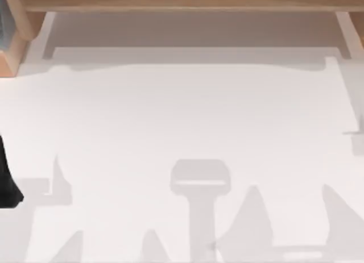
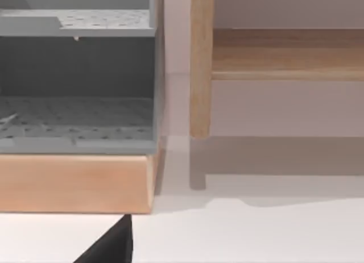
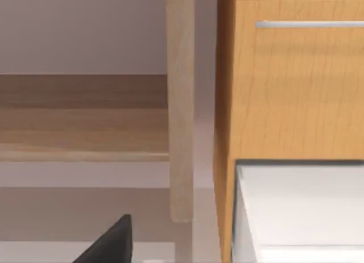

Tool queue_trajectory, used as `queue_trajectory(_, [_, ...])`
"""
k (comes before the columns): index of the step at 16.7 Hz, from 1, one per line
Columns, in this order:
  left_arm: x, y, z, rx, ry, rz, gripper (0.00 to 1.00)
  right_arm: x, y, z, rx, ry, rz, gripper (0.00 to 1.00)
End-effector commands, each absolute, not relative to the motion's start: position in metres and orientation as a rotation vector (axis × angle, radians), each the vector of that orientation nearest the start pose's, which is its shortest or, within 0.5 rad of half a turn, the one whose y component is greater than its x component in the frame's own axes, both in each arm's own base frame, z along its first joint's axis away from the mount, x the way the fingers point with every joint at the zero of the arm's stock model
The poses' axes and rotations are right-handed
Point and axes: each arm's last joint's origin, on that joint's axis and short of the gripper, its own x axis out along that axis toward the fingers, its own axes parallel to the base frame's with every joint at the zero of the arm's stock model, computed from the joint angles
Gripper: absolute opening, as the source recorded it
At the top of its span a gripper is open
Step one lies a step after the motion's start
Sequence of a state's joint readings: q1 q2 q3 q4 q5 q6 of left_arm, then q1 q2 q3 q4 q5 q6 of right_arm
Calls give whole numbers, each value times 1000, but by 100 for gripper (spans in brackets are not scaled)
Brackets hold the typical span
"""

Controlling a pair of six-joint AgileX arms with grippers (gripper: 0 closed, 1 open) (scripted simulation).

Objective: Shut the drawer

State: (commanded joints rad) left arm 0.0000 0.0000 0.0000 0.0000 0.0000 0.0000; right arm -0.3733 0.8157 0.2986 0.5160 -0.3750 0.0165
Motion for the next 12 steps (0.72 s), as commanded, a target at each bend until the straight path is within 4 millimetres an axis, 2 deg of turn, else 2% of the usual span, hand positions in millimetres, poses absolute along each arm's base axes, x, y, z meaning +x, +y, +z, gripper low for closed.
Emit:
queue_trajectory(4, [106,-1,160,0,0,0,100,189,-72,226,0,0,0,100])
queue_trajectory(12, [106,-1,160,0,0,0,100,192,-76,223,-32,4,0,100])
